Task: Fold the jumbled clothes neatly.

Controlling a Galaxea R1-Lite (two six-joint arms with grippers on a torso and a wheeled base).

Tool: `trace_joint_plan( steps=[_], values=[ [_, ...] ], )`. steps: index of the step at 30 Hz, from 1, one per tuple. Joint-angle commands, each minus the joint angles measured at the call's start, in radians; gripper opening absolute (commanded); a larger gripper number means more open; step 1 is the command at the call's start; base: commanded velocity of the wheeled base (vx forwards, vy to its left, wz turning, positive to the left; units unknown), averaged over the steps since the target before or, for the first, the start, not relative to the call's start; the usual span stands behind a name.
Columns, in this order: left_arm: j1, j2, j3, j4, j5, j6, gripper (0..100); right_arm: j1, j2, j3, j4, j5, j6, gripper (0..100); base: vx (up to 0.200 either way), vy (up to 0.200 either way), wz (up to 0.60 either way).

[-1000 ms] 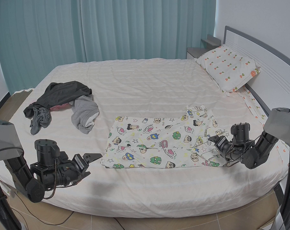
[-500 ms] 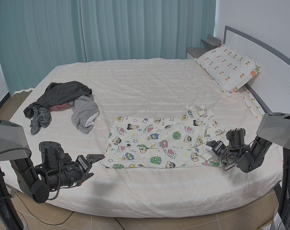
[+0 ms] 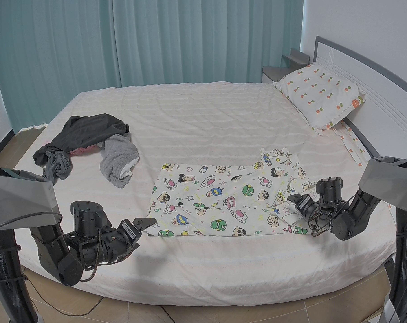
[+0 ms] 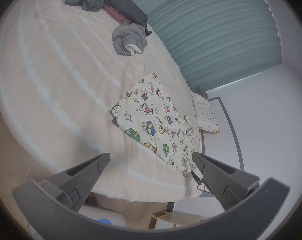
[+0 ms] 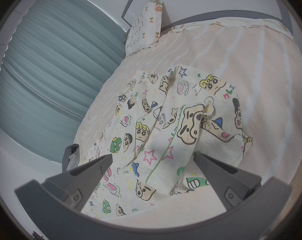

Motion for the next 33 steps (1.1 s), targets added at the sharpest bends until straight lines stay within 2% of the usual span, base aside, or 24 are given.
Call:
trace_joint_plan(
  steps=[1, 2, 15, 20, 33],
  values=[
    [-0.001, 0.016, 0.0, -0.001, 0.002, 0.0, 100, -0.005, 0.014, -0.008, -0.001, 0.0, -0.001, 100, 0.0, 0.0, 0.0],
    [-0.001, 0.016, 0.0, -0.001, 0.002, 0.0, 100, -0.005, 0.014, -0.008, -0.001, 0.0, -0.001, 0, 0.0, 0.0, 0.0],
    [-0.001, 0.017, 0.005, -0.001, 0.009, 0.001, 100, -0.009, 0.011, 0.035, -0.009, 0.0, 0.002, 0, 0.0, 0.0, 0.0],
    [-0.001, 0.016, 0.009, -0.001, 0.009, 0.001, 100, 0.015, -0.055, 0.069, -0.009, -0.045, -0.001, 0, 0.0, 0.0, 0.0],
    [-0.001, 0.016, 0.008, -0.001, 0.037, 0.001, 100, 0.055, -0.142, 0.142, 0.002, -0.068, -0.025, 0, 0.0, 0.0, 0.0]
  ],
)
